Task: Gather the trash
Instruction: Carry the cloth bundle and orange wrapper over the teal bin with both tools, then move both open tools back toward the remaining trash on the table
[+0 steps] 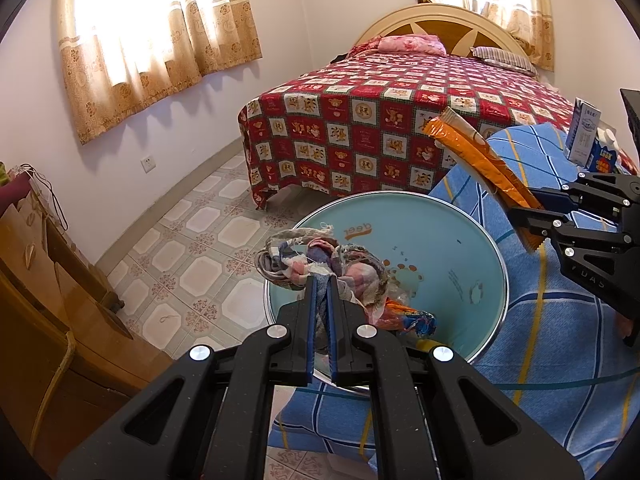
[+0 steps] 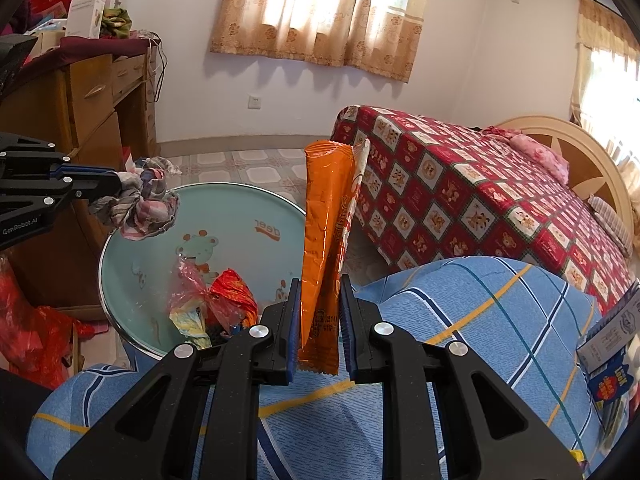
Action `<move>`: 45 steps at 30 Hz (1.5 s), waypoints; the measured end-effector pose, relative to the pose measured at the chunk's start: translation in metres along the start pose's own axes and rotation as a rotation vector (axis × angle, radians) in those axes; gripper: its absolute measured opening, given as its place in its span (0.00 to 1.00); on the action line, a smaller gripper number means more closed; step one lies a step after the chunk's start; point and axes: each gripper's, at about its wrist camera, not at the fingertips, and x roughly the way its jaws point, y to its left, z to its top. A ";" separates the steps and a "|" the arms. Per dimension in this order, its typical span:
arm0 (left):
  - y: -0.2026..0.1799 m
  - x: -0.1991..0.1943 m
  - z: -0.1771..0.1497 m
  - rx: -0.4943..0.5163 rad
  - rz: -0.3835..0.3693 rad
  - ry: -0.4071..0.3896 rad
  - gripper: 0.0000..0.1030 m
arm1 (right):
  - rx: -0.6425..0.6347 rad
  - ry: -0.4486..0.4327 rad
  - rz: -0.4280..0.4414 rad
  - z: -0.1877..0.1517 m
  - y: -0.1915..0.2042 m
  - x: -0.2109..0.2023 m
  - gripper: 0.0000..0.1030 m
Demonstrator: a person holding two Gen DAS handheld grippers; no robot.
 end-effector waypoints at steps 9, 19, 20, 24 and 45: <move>0.000 0.000 0.000 0.000 -0.001 0.000 0.04 | -0.012 -0.003 0.009 0.001 0.003 -0.001 0.18; -0.003 0.000 0.000 0.003 -0.005 0.001 0.04 | -0.032 -0.009 0.015 0.000 0.006 -0.001 0.18; -0.003 0.000 0.000 0.002 -0.005 0.001 0.04 | -0.036 -0.009 0.016 0.000 0.007 -0.001 0.18; -0.009 0.001 -0.003 0.004 -0.010 0.003 0.05 | -0.045 -0.009 0.018 0.000 0.007 -0.001 0.18; -0.029 0.008 -0.010 0.004 -0.066 0.026 0.68 | -0.019 -0.013 -0.067 -0.010 0.005 -0.023 0.57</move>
